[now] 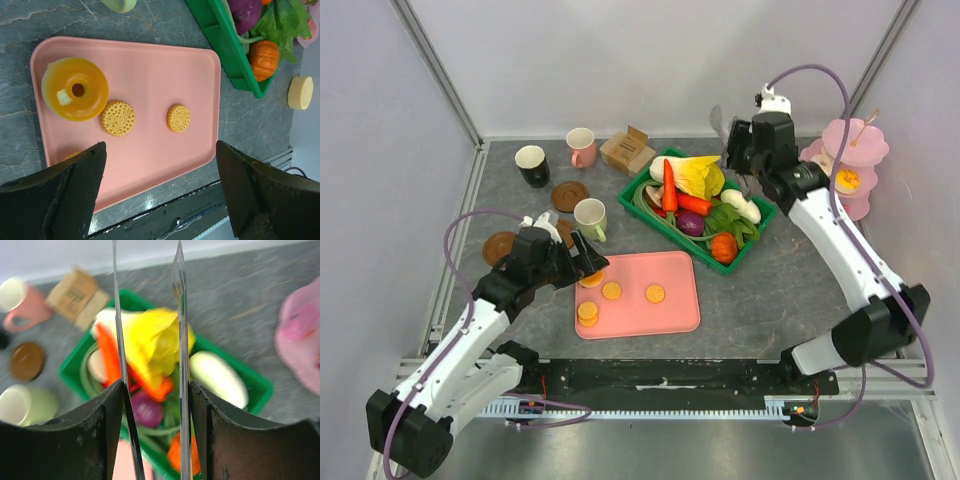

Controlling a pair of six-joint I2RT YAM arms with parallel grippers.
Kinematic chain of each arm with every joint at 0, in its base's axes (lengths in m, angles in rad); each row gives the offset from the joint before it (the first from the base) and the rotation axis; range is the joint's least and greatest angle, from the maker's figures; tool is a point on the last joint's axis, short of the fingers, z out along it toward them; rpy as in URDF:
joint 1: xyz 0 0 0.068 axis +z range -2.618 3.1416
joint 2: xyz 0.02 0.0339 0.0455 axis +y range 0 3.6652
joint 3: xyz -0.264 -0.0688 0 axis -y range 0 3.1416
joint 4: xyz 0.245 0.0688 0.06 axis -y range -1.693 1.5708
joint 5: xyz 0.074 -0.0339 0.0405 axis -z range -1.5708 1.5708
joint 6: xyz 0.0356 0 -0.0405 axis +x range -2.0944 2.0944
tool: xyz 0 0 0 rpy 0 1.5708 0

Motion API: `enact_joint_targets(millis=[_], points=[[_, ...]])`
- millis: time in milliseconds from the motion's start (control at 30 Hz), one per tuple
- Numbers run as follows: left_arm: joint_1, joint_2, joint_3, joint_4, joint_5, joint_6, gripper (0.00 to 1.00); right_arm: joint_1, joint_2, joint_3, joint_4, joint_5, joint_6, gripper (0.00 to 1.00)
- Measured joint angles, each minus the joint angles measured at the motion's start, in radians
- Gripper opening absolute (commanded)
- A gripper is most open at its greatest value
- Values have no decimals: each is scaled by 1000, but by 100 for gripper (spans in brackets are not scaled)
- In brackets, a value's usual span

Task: Serve the afternoon tea

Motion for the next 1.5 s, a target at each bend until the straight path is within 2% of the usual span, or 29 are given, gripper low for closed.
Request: enact_joint_targets(millis=[100, 267, 400, 533, 700, 867, 1033, 1500], points=[[0, -37, 0, -18, -1, 0, 95, 29, -118, -134, 36, -154, 39, 61], [0, -118, 3, -89, -19, 0, 96, 176, -296, -369, 54, -345, 50, 61], [0, -181, 33, -166, -64, 0, 96, 291, -410, -489, 35, -408, 49, 60], [0, -229, 73, -227, -110, 0, 96, 457, -456, -535, 33, -384, 49, 60], [0, -258, 100, -284, -153, 0, 95, 714, -378, -535, 44, -260, 42, 60], [0, -272, 106, -330, -179, 0, 95, 844, -186, -494, 44, -134, 23, 61], [0, -288, 111, -360, -190, 0, 96, 896, -43, -435, 43, -24, -1, 61], [0, -298, 111, -380, -191, 0, 96, 949, 114, -336, 43, 129, -48, 65]])
